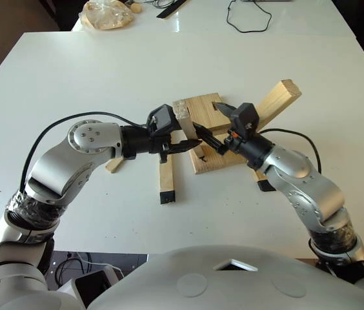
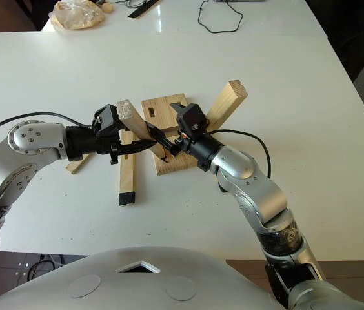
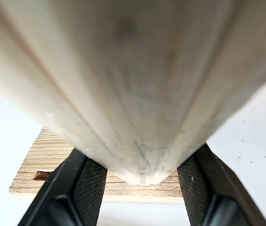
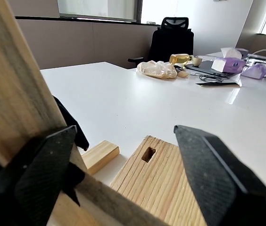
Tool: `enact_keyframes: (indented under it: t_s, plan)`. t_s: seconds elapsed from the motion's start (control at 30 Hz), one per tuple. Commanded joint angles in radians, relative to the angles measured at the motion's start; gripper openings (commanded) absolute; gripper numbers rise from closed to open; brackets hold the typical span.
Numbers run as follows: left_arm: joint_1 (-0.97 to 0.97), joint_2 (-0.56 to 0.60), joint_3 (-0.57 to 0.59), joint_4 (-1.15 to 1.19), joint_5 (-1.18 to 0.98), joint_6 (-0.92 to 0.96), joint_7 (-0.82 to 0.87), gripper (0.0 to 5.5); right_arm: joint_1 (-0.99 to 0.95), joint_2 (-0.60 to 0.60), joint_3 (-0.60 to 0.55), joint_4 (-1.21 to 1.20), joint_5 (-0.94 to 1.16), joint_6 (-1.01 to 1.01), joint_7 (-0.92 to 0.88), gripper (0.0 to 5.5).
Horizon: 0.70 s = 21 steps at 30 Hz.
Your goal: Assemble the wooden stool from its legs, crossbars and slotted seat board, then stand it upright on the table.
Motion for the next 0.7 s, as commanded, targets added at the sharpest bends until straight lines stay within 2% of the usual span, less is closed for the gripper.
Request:
enact_keyframes:
  t_s: [0.03, 0.1, 0.2, 0.37, 0.47, 0.6, 0.7]
  plan:
    - [0.044, 0.064, -0.067, 0.036, 0.088, 0.108, -0.023, 2.03, 0.091, -0.08, 0.086, 0.156, -0.109, 0.066, 0.044, 3.81]
    - [0.055, 0.071, -0.065, 0.034, 0.09, 0.105, -0.024, 2.03, 0.088, -0.086, 0.064, 0.129, -0.097, 0.043, 0.068, 3.81]
    - [0.082, 0.074, -0.074, 0.037, 0.106, 0.096, -0.021, 2.03, 0.04, -0.039, -0.045, 0.008, 0.022, -0.011, 0.107, 3.81]
    - [0.119, 0.065, -0.089, 0.082, 0.134, 0.083, -0.012, 2.03, -0.203, 0.039, -0.307, -0.181, 0.451, 0.049, 0.092, 3.81]
    - [0.144, 0.06, -0.09, 0.108, 0.149, 0.07, 0.002, 2.03, -0.358, 0.002, -0.483, -0.146, 0.635, 0.064, 0.021, 3.81]
    - [0.171, 0.058, -0.092, 0.096, 0.145, 0.072, 0.017, 2.03, -0.428, -0.109, -0.645, 0.042, 0.494, 0.017, -0.031, 3.81]
    - [0.165, 0.058, -0.092, 0.092, 0.139, 0.079, 0.019, 2.03, -0.361, -0.246, -0.588, 0.309, 0.114, -0.129, -0.074, 3.81]
